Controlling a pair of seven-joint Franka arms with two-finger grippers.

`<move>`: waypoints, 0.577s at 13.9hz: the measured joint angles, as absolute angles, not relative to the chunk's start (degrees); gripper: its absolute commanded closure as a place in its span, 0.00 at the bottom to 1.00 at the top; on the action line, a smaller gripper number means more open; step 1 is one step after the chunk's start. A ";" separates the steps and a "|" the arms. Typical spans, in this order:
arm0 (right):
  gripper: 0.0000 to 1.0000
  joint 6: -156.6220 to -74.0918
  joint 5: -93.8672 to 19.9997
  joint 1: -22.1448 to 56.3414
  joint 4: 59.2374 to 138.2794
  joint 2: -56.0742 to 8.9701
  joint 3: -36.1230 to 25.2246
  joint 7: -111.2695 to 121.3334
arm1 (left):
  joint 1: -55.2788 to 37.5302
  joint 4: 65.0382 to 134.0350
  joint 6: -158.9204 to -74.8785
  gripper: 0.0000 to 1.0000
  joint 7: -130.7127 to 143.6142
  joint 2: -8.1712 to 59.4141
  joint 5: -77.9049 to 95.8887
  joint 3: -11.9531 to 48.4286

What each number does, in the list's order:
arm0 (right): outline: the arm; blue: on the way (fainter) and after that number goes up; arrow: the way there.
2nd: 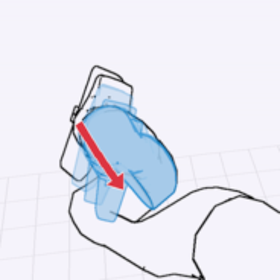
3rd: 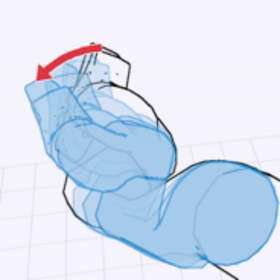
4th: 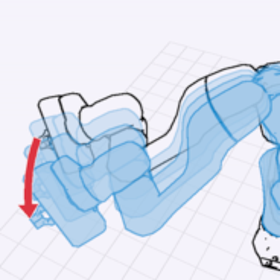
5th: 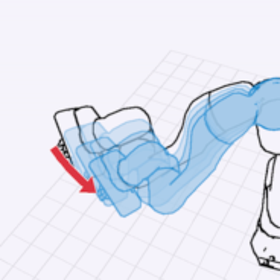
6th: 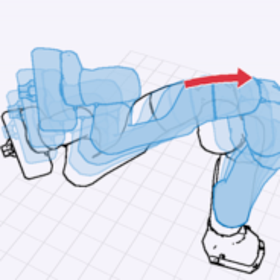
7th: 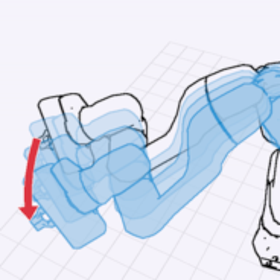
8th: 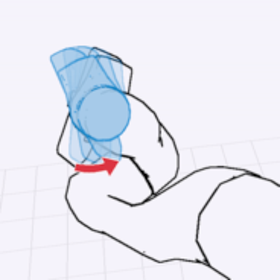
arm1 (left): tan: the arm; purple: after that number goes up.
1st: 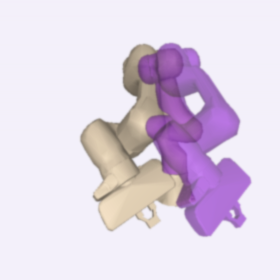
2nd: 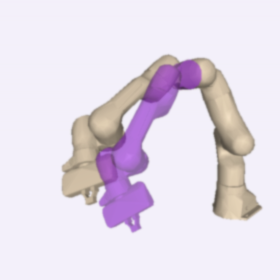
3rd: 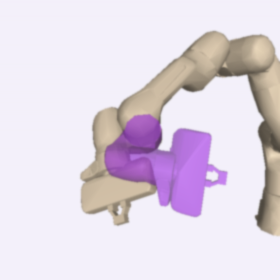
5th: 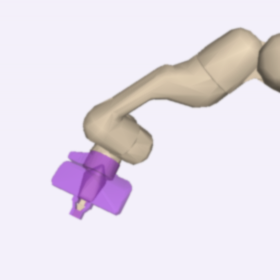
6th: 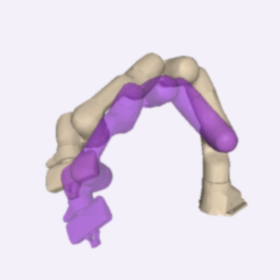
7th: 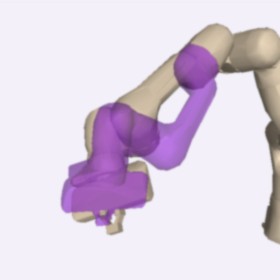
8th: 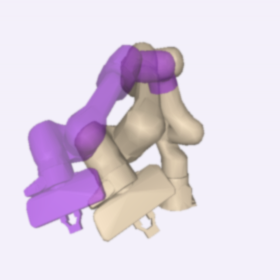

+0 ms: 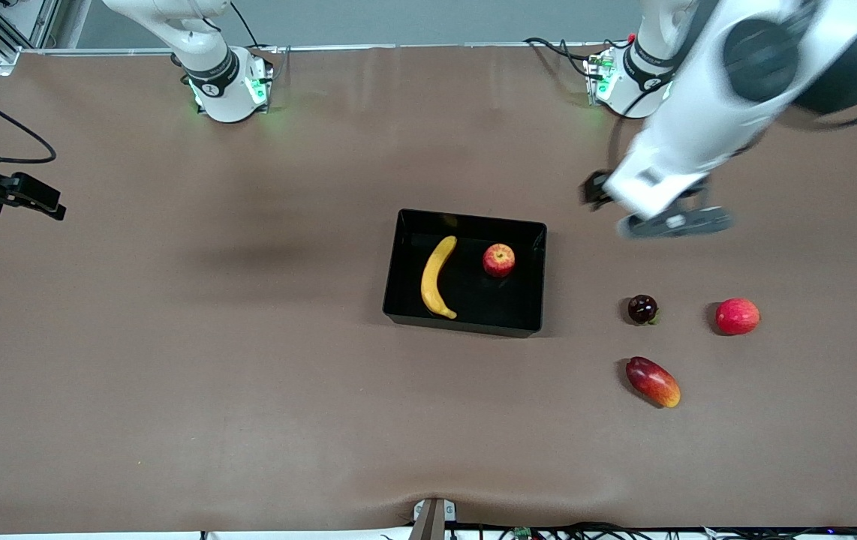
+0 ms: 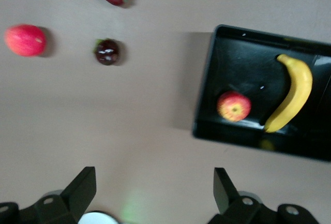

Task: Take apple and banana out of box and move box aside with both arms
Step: 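Lower the left gripper and grasp the red apple in the tray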

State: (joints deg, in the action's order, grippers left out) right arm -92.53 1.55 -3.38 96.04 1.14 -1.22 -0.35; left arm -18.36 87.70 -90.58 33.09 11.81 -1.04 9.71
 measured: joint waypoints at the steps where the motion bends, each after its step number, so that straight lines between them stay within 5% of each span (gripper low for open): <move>1: 0.00 -92.53 1.55 -3.39 96.04 1.13 -1.21 -0.35 | -20.63 88.07 -93.45 0.00 38.15 14.30 -1.04 9.74; 8: 0.00 -92.53 1.55 -3.41 96.05 1.07 -1.22 -0.35 | -30.00 90.68 -109.74 0.00 58.44 29.84 -5.17 9.77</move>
State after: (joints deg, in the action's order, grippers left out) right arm -92.53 1.55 -3.41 96.05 1.07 -1.22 -0.35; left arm -30.00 90.68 -109.74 58.44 29.84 -5.17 9.77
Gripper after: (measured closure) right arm 0.000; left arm 0.000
